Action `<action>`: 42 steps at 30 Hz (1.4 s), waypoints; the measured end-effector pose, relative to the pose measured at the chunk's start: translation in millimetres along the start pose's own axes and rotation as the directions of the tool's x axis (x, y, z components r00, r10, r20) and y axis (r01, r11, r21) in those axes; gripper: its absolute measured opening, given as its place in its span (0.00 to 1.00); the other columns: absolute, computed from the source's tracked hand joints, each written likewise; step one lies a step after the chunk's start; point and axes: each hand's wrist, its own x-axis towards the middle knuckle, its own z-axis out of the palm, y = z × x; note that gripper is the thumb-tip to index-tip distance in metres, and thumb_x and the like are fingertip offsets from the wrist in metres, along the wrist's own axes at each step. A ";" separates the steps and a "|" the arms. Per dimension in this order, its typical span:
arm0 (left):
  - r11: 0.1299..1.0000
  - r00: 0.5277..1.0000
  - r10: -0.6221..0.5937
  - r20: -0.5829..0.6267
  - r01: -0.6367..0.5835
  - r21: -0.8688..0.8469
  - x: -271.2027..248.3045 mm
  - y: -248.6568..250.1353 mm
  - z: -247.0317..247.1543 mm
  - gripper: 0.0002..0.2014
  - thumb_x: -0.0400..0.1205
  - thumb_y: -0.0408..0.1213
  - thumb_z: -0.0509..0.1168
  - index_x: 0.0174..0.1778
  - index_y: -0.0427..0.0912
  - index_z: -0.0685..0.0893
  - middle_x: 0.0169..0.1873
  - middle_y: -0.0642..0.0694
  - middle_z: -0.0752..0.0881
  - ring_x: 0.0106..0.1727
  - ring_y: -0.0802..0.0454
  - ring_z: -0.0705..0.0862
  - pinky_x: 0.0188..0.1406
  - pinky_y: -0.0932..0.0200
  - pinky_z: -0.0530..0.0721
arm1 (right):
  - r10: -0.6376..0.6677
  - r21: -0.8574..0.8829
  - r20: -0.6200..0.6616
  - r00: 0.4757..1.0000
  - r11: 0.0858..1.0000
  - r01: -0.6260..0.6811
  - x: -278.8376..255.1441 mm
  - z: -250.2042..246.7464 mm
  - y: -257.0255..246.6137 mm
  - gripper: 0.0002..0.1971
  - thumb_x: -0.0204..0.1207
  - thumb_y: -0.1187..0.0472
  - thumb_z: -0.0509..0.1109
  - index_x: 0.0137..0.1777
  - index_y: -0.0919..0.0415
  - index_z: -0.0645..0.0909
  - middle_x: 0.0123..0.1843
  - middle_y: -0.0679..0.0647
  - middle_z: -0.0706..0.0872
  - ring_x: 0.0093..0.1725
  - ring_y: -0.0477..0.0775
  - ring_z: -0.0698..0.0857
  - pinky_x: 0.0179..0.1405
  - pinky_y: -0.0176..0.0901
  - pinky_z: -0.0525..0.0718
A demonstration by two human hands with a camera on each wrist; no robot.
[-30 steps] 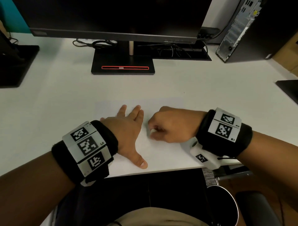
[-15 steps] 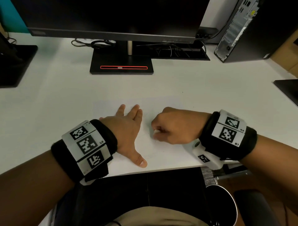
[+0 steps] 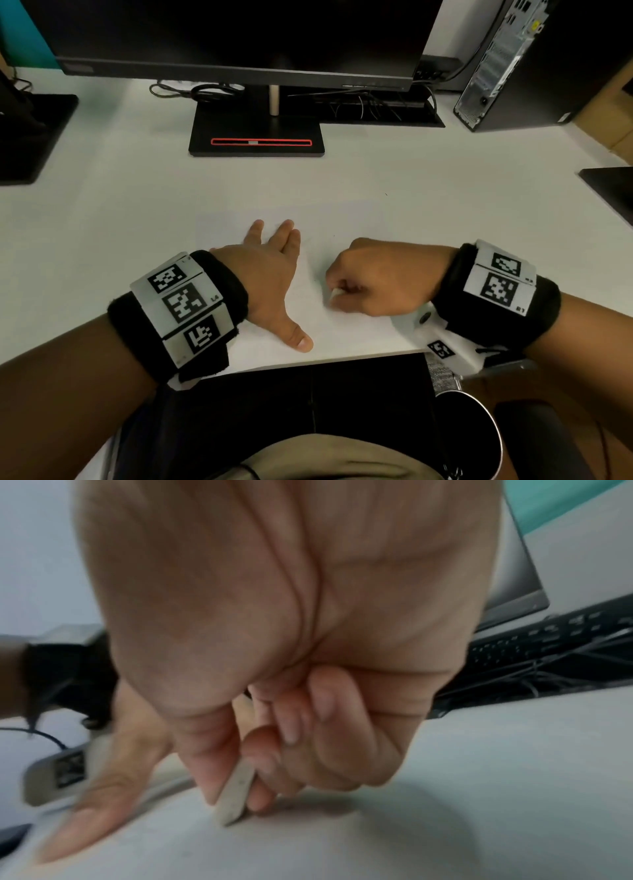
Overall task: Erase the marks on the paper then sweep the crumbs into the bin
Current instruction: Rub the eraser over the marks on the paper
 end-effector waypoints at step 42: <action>1.000 1.000 0.017 0.012 -0.017 0.013 -7.9 -11.1 -11.6 0.76 0.61 0.68 0.80 0.85 0.45 0.27 0.84 0.53 0.25 0.86 0.42 0.30 0.84 0.38 0.58 | 0.425 0.959 -0.125 0.897 0.284 -0.001 -40.3 19.7 -18.4 0.10 0.85 0.61 0.71 0.43 0.64 0.81 0.41 0.65 0.90 0.37 0.62 0.87 0.36 0.47 0.88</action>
